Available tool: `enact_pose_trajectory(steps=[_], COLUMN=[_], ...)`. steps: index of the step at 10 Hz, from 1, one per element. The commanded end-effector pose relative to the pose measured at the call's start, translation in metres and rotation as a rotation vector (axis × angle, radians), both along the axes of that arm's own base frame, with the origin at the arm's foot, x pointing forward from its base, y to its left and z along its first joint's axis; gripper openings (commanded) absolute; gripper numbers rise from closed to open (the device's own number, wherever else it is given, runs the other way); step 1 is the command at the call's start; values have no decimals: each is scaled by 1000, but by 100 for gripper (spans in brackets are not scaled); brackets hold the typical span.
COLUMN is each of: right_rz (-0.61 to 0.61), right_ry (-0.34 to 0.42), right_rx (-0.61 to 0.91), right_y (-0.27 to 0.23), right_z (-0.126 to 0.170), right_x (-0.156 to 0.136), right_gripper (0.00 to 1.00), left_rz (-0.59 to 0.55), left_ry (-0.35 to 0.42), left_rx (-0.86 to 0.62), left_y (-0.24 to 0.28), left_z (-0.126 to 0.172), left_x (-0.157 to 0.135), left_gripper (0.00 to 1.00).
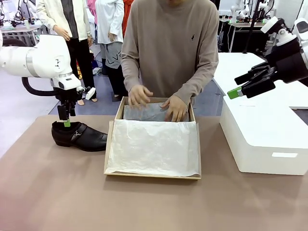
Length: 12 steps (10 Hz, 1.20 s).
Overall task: Pack the shoes into the box.
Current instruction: Place the other shoe of the Shoes into the Shoes Box.
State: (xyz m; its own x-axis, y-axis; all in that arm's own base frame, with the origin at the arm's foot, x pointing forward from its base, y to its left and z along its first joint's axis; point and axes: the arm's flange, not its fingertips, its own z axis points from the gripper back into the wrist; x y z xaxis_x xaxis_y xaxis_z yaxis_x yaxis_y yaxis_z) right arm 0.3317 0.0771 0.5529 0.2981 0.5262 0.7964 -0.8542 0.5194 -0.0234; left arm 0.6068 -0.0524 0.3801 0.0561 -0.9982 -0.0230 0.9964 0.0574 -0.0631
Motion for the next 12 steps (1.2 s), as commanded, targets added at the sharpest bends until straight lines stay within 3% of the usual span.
enact_pose_trajectory(steps=[1,11,12], right_rz=[15,15,15], right_ry=[-10,-10,-10], right_rx=[13,13,13], right_y=[0,0,0], right_z=[0,0,0], right_x=[2,2,2], right_gripper=[100,100,100], left_rz=[-15,-11,-17], left_ry=[19,54,48], left_rx=[-19,-46,-57], left_y=[1,3,4], left_z=[-5,-41,-42], left_x=[5,1,0], left_gripper=[100,100,89])
